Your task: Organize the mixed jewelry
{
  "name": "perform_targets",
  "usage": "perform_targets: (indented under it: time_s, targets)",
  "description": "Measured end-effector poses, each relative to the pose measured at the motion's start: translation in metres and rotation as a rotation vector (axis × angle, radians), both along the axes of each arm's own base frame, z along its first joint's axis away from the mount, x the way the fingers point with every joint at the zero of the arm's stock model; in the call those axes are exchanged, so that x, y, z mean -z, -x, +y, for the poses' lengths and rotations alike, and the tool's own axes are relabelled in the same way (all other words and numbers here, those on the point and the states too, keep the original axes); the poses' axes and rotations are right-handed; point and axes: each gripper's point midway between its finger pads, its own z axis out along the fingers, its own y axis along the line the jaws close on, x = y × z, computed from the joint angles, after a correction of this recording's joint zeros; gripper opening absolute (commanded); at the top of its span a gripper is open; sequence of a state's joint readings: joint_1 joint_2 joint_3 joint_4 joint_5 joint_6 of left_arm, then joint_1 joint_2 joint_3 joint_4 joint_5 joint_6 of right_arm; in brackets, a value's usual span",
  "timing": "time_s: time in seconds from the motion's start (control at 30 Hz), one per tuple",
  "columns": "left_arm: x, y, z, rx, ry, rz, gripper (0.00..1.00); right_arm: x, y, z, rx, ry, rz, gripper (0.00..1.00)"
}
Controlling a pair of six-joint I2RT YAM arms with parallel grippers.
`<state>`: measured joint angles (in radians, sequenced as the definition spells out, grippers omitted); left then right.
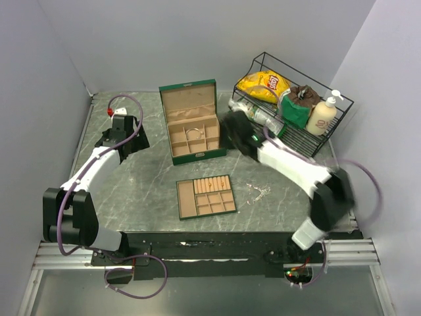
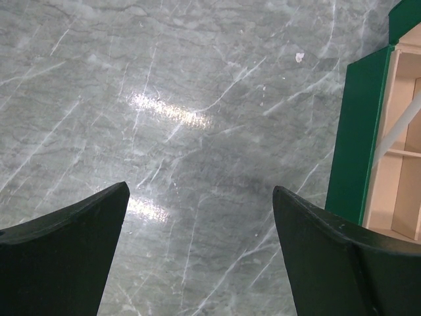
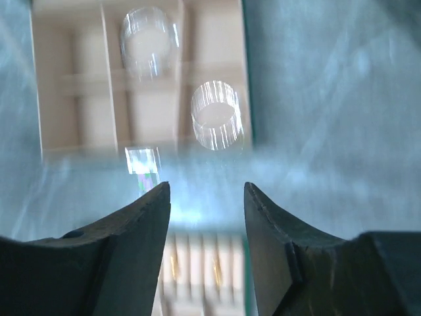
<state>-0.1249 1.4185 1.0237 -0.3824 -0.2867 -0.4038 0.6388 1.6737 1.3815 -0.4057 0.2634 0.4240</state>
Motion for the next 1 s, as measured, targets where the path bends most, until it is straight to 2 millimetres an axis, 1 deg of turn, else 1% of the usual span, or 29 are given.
perform_targets:
  time_s: [0.07, 0.1, 0.17, 0.2, 0.27, 0.33, 0.4, 0.43, 0.6, 0.63, 0.7, 0.73, 0.83, 0.93, 1.0]
  targets:
    - [0.0, 0.0, 0.0, 0.0, 0.0, -0.001, 0.96, 0.006, 0.038, -0.02, 0.003, -0.043, 0.024, 0.55]
    - [-0.001, 0.0, 0.0, 0.0, 0.001, -0.003, 0.96, 0.015, 0.056, -0.028, 0.002, -0.062, 0.047, 0.55]
    - [-0.001, 0.0, 0.0, 0.0, 0.001, -0.004, 0.97, 0.043, 0.087, -0.039, -0.005, -0.082, 0.121, 0.54]
    - [-0.001, -0.001, 0.0, 0.0, 0.001, -0.005, 0.96, 0.062, 0.101, -0.043, -0.01, -0.084, 0.169, 0.53]
    - [-0.001, -0.001, 0.0, 0.0, 0.001, -0.005, 0.96, 0.096, 0.128, -0.047, -0.025, -0.087, 0.274, 0.51]
    - [-0.001, -0.001, 0.0, 0.0, 0.001, -0.006, 0.97, 0.126, 0.154, -0.054, -0.031, -0.08, 0.373, 0.51]
    - [-0.001, -0.001, 0.0, 0.0, 0.001, -0.006, 0.97, 0.139, 0.167, -0.057, -0.03, -0.073, 0.428, 0.49]
    - [-0.001, -0.001, 0.0, 0.0, 0.001, -0.006, 0.97, 0.141, 0.169, -0.056, -0.031, -0.073, 0.438, 0.45]
    - [-0.001, -0.001, 0.0, 0.0, 0.001, -0.005, 0.97, 0.144, 0.165, -0.045, -0.046, -0.076, 0.45, 0.42]
    - [-0.001, -0.001, 0.0, 0.0, 0.001, -0.005, 0.96, 0.146, 0.165, -0.042, -0.054, -0.074, 0.454, 0.38]
    - [-0.001, -0.001, 0.0, 0.0, 0.001, -0.006, 0.96, 0.149, 0.167, -0.036, -0.069, -0.066, 0.465, 0.34]
    - [-0.001, -0.001, 0.0, 0.0, 0.001, -0.006, 0.97, 0.151, 0.169, -0.033, -0.078, -0.061, 0.474, 0.27]
    - [-0.001, -0.001, 0.0, 0.0, 0.001, -0.006, 0.96, 0.156, 0.17, -0.023, -0.091, -0.046, 0.49, 0.18]
    - [-0.001, -0.001, 0.0, 0.0, 0.001, -0.006, 0.96, 0.155, 0.17, -0.007, -0.106, -0.057, 0.5, 0.11]
    - [-0.002, -0.001, 0.0, -0.001, 0.001, -0.007, 0.96, 0.155, 0.169, 0.005, -0.116, -0.062, 0.504, 0.09]
